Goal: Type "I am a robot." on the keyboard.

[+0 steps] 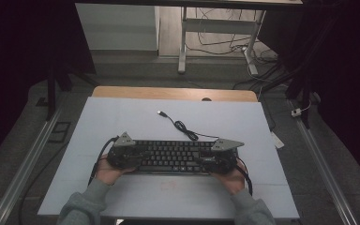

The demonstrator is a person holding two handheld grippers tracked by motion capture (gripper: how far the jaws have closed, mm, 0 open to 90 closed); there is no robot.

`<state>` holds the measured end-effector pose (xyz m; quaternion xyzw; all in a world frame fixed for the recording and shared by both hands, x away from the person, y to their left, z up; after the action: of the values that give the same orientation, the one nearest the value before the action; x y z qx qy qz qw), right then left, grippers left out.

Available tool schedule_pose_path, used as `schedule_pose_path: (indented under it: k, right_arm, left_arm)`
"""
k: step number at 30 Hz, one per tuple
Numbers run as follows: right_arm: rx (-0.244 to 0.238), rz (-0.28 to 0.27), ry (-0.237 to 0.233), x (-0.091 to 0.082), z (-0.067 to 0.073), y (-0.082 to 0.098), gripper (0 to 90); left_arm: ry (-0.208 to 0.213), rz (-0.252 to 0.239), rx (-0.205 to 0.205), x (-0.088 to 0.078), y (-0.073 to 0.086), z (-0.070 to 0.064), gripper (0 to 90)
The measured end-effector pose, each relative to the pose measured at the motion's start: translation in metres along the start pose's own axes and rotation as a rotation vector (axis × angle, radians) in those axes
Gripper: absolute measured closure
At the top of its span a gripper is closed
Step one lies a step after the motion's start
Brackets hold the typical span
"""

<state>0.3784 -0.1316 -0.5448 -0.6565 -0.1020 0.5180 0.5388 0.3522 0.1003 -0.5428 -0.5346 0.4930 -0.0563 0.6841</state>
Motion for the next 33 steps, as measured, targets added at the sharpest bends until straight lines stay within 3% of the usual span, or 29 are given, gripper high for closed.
schedule_pose_path:
  k: [4, 9, 15, 33]
  right_arm:
    - [-0.006, 0.005, 0.001, 0.000, 0.000, 0.000, 56.4]
    - [-0.007, 0.007, 0.001, 0.000, 0.000, 0.001, 56.4]
    - [-0.008, 0.012, 0.005, 0.001, 0.000, 0.001, 56.2]
    - [-0.007, 0.012, 0.004, 0.001, 0.000, 0.001, 55.9]
  left_arm:
    - [0.024, 0.015, 0.013, 0.003, 0.001, -0.005, 88.2]
    - [0.050, 0.050, 0.027, 0.014, 0.004, -0.015, 88.6]
    - [0.053, 0.104, 0.055, 0.029, 0.011, -0.021, 88.7]
    - [0.024, 0.158, 0.067, 0.042, 0.020, -0.016, 88.6]
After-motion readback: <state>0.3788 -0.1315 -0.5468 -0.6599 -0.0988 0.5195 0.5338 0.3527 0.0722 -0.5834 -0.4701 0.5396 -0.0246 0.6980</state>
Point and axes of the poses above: each handheld gripper's, and its own axes: x roughly forward along the jaws, y roughly out of its underside, z roughly to its left, the point moved 9 cm from there along x, roughly forward along the jaws, and after that the axes turned 6 degrees about x, right-handed, at the moved point
